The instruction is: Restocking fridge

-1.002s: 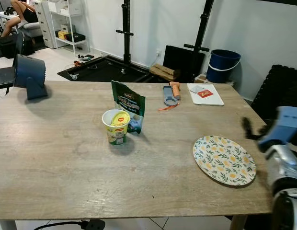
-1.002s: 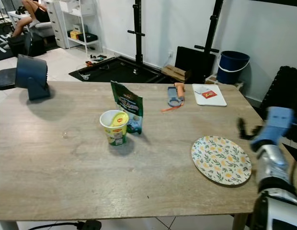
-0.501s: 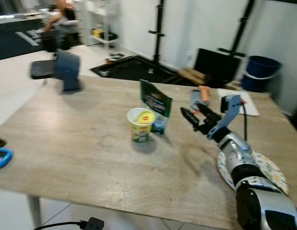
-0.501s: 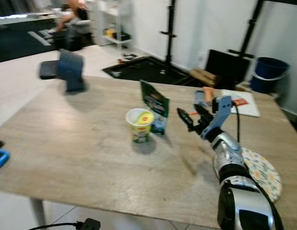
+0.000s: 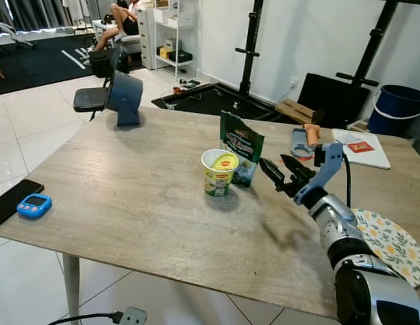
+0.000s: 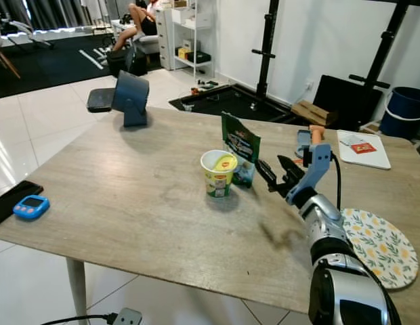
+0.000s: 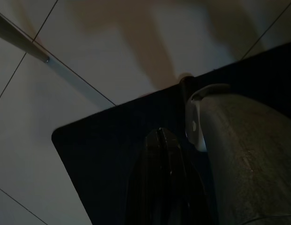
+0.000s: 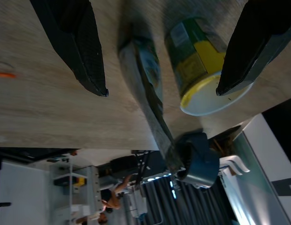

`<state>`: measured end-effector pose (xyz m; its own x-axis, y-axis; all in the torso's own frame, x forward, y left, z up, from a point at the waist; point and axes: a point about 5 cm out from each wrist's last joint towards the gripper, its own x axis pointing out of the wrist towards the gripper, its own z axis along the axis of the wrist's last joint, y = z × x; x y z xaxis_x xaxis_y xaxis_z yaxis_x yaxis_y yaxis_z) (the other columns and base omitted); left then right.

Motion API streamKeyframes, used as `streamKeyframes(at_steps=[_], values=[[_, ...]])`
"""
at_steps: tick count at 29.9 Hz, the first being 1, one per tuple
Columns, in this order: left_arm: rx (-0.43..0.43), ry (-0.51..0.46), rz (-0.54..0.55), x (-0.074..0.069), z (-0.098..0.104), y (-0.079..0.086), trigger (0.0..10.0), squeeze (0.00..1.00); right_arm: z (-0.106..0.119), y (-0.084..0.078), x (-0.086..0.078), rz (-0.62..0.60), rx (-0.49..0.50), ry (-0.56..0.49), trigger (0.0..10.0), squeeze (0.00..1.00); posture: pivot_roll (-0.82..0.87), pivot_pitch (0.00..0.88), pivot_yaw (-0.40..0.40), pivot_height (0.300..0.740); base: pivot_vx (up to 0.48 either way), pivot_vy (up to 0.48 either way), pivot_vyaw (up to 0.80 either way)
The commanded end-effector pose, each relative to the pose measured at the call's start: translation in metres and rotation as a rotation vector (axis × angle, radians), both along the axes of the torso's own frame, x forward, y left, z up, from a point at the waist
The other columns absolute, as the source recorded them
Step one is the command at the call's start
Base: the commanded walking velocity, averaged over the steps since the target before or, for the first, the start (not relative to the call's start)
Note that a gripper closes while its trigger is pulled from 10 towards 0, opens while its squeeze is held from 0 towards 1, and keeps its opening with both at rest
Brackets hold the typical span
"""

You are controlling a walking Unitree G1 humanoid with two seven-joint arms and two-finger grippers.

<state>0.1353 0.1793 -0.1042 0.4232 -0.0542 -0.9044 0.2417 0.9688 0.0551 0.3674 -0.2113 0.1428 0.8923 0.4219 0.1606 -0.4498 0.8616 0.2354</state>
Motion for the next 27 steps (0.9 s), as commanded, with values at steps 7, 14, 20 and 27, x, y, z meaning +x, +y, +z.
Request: streamKeyframes(at_steps=[7, 14, 20, 27], values=[[0.003, 0.074, -0.013, -0.019, -0.007, -0.001, 10.0, 0.00, 0.003, 0.007, 0.005, -0.041, -0.031, -0.001, 10.0, 0.00, 0.01, 0.000, -0.051, 0.740, 0.000, 0.000, 0.00], [0.007, 0.075, -0.021, -0.022, -0.007, -0.001, 10.0, 0.00, 0.010, 0.020, 0.011, 0.002, -0.055, -0.006, 10.0, 0.00, 0.03, 0.023, -0.062, 0.740, 0.000, 0.000, 0.00], [0.028, 0.096, -0.035, -0.033, -0.009, 0.005, 10.0, 0.00, 0.022, 0.028, 0.018, 0.014, -0.059, -0.026, 10.0, 0.00, 0.06, 0.063, -0.065, 0.740, 0.000, 0.000, 0.00], [0.033, 0.120, -0.026, -0.049, -0.012, 0.010, 10.0, 0.00, 0.030, 0.033, 0.022, 0.014, -0.063, -0.035, 10.0, 0.00, 0.09, 0.117, -0.073, 0.740, 0.000, 0.000, 0.00]])
